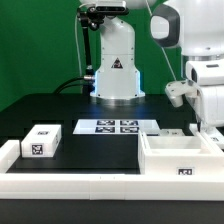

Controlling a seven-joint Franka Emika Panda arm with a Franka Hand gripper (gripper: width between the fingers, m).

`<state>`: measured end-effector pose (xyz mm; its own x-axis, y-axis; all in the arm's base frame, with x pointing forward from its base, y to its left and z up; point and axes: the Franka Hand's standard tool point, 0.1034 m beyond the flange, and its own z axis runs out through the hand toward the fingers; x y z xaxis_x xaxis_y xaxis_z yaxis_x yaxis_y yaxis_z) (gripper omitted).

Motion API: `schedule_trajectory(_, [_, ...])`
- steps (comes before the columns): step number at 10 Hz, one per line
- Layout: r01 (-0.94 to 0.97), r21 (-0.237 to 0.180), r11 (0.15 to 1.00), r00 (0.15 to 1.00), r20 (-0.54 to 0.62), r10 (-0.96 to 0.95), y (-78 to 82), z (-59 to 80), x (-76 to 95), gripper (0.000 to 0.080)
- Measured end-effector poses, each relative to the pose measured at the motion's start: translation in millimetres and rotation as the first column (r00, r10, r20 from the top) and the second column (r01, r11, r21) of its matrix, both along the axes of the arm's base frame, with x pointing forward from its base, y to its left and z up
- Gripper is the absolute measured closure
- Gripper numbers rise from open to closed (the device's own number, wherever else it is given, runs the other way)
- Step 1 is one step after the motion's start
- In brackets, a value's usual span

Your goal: Assemble cabinet

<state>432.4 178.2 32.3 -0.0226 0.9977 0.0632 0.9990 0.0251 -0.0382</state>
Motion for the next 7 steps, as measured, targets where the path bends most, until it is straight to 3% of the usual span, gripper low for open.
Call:
schedule_trajectory(2, [-0.010,-0.037,0.999,1.000,0.003,0.010,-23.3,21.9,-6.1,0.0737])
schedule_trajectory(4, [-0.001,-0.048,0.999,1.000,-0.002,0.001,-44.2,25.8,-10.4,0.0737])
schedule_trajectory(7, [0.050,-0.057,0.997,0.999,-0.013,-0.051,-47.6,26.7,-7.0,0.0737])
